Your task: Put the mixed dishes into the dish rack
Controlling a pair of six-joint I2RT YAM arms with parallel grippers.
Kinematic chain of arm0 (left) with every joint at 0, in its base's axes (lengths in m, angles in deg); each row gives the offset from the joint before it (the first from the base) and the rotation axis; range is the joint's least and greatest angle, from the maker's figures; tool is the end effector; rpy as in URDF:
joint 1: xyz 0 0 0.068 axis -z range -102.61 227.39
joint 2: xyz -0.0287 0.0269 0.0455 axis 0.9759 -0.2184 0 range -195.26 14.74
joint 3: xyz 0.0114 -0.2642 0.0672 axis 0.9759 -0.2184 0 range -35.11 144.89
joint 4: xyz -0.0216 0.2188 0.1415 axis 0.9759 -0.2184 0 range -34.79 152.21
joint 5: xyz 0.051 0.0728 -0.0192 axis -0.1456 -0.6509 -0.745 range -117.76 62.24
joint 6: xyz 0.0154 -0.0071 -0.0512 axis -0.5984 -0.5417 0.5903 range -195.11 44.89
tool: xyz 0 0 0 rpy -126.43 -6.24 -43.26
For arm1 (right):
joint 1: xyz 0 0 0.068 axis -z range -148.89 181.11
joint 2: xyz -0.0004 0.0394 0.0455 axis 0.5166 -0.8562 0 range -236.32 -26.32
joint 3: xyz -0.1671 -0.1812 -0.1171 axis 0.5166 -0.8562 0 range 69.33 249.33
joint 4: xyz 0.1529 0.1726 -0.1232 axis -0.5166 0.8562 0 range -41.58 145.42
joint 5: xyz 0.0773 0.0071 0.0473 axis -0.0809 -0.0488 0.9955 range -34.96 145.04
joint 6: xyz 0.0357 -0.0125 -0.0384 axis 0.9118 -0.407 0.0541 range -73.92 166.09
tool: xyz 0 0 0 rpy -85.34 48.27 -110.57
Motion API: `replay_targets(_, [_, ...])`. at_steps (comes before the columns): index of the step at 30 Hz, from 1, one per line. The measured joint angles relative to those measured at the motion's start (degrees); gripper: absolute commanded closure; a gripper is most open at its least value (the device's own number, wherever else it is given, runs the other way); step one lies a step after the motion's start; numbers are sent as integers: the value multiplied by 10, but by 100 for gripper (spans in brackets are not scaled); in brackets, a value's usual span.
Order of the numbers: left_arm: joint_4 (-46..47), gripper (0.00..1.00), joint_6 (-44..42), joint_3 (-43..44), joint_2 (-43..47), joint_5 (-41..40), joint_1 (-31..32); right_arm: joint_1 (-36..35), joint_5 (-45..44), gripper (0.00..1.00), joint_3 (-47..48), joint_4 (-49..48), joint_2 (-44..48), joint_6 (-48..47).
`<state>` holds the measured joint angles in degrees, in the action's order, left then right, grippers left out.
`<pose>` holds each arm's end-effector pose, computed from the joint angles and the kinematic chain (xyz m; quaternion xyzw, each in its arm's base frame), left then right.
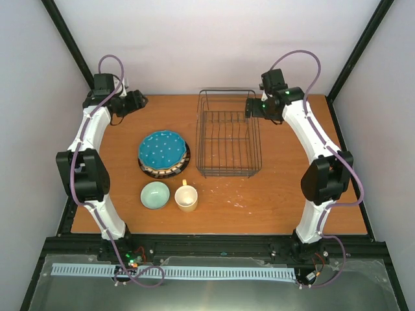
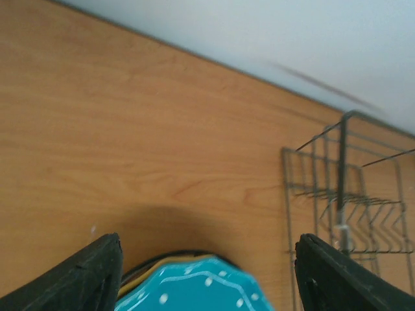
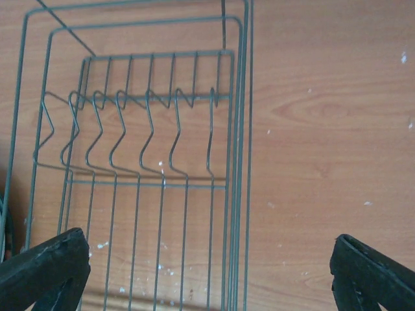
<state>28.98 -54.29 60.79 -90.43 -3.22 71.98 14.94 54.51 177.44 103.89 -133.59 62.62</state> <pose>0.4185 0.0248 0.3161 -0.1196 0.8905 -0.2455 0.3639 0.3899 0.1127 0.3399 0.0045 0.9527 0.0813 0.2928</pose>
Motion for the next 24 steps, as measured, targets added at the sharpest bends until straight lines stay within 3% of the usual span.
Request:
replay_targets(5, [-79,46,-48,-3,0,-53,1,0,14,15,-22,20,0,-2])
replay_targets(9, [-132,51,-100,-19,0,-105,1,0,-9,30,37,88,-35,-12])
replay_targets(12, [-142,59,-137,-48,5,-131,1,0,-15,32,49,97,-55,-17])
replay_targets(19, [-164,61,-178,-126,22,-167,2,-11,6,34,30,111,-55,-29])
replay_targets(24, [-171,66,-181,-131,24,-159,2,-40,15,35,75,119,-64,-44])
